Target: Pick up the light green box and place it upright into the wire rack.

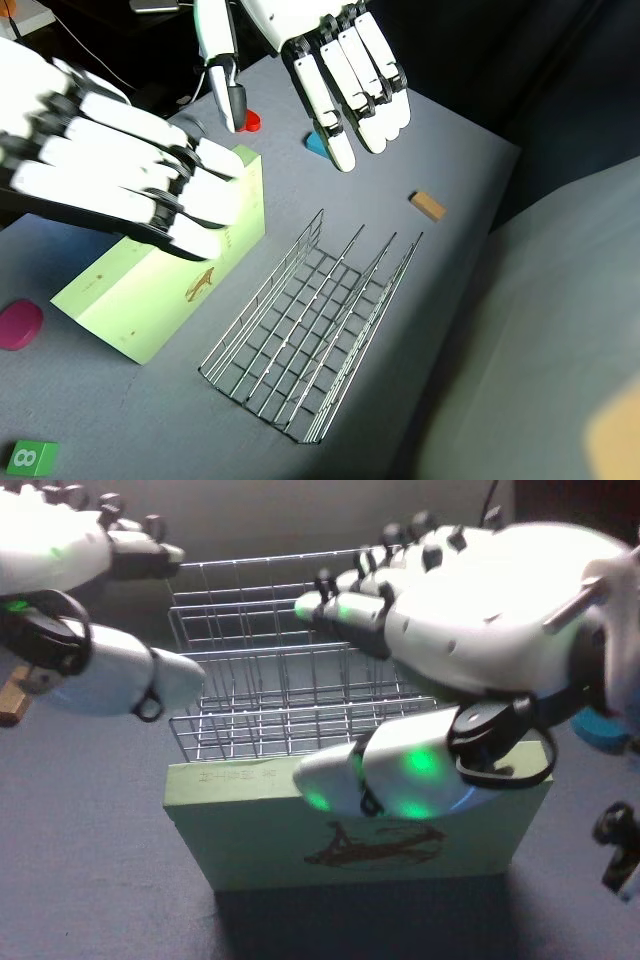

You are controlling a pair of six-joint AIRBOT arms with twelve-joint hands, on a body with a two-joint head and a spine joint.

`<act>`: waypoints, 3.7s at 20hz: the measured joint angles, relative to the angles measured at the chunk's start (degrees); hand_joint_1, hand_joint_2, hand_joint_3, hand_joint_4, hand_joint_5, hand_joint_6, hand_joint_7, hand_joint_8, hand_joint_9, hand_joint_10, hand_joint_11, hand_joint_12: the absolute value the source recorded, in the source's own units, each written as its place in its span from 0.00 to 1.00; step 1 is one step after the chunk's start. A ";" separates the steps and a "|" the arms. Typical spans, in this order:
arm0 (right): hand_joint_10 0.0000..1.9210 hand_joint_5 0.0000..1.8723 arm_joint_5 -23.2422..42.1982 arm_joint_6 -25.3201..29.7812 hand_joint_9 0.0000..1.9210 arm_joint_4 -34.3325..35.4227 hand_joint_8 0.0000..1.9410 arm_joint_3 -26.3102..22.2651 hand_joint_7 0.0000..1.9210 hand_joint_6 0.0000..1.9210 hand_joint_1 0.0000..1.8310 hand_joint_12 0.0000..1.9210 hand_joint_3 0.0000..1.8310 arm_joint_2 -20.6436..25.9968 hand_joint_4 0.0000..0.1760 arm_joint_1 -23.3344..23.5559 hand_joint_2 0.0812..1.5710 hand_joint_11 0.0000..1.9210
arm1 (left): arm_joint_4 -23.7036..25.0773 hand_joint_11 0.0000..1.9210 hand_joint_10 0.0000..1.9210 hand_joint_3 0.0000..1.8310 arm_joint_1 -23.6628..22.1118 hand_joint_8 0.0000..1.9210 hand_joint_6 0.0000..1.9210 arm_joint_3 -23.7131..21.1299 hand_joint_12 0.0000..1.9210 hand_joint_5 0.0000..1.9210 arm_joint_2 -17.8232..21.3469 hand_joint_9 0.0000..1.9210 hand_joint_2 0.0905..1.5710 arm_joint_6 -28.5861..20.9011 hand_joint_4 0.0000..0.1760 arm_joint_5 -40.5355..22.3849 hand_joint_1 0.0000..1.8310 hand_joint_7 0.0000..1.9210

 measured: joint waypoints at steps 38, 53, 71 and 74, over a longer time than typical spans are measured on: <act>0.01 0.09 -3.02 0.98 0.06 9.07 0.01 15.34 0.09 0.01 0.43 0.31 0.00 -18.93 0.13 -5.62 0.59 0.00 | -5.16 0.00 0.00 0.00 -2.10 0.00 0.00 8.04 0.20 0.06 6.78 0.05 0.76 14.25 0.45 -4.70 0.09 0.04; 0.60 0.40 -2.78 1.27 0.40 8.11 0.61 15.72 0.48 0.64 0.67 0.78 0.00 -18.16 0.00 -5.16 0.75 0.32 | -5.16 0.00 0.00 0.00 -2.10 0.00 0.00 7.87 0.25 0.07 6.78 0.05 0.76 14.27 0.45 -4.20 0.10 0.05; 0.83 0.37 -4.85 -5.20 0.36 10.75 0.66 13.14 0.42 0.65 0.73 0.84 0.00 -12.02 0.00 11.76 0.77 0.33 | -5.18 0.00 0.00 0.00 -2.36 0.00 0.00 7.87 0.26 0.10 6.78 0.09 0.74 14.29 0.42 -3.78 0.16 0.09; 0.83 0.38 -5.64 -7.48 0.36 11.61 0.67 16.59 0.42 0.64 0.73 0.84 0.00 -15.72 0.00 12.68 0.77 0.33 | -5.44 0.00 0.00 0.00 -2.54 0.00 0.00 7.85 0.26 0.10 6.78 0.08 0.75 14.47 0.43 -3.74 0.15 0.08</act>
